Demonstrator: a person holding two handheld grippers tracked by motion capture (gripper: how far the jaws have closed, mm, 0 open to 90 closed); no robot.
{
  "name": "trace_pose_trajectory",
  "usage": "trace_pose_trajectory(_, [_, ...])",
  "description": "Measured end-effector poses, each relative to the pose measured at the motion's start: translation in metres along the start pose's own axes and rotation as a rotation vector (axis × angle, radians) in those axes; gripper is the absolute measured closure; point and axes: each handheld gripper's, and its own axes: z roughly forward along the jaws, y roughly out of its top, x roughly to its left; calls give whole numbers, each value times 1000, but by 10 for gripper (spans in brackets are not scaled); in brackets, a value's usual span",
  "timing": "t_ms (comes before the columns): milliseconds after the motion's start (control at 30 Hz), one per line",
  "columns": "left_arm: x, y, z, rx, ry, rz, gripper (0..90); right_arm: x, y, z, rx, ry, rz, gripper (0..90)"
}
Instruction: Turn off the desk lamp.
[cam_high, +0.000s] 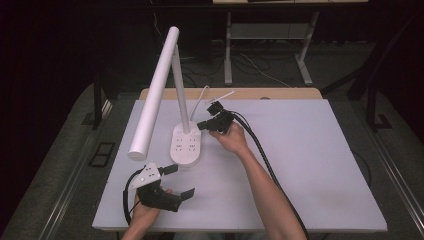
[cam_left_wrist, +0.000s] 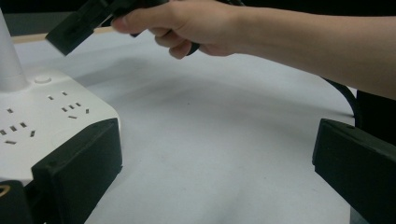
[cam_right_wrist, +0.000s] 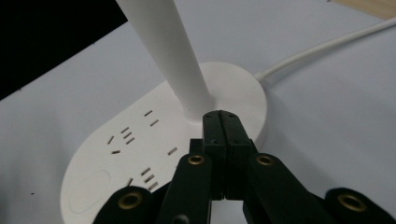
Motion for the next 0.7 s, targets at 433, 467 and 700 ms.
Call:
trace_pose_trajectory(433, [-1, 0, 1, 1, 2, 4, 3, -2, -8, -63, -63, -1, -5, 899])
trace_pose_trajectory(467, [-2, 0, 1, 2, 2, 4, 3, -2, -8, -63, -63, -1, -5, 899])
trace_pose_trajectory(700, [-2, 0, 3, 5, -1, 3, 4, -7, -24, -91, -85, -15, 2, 876])
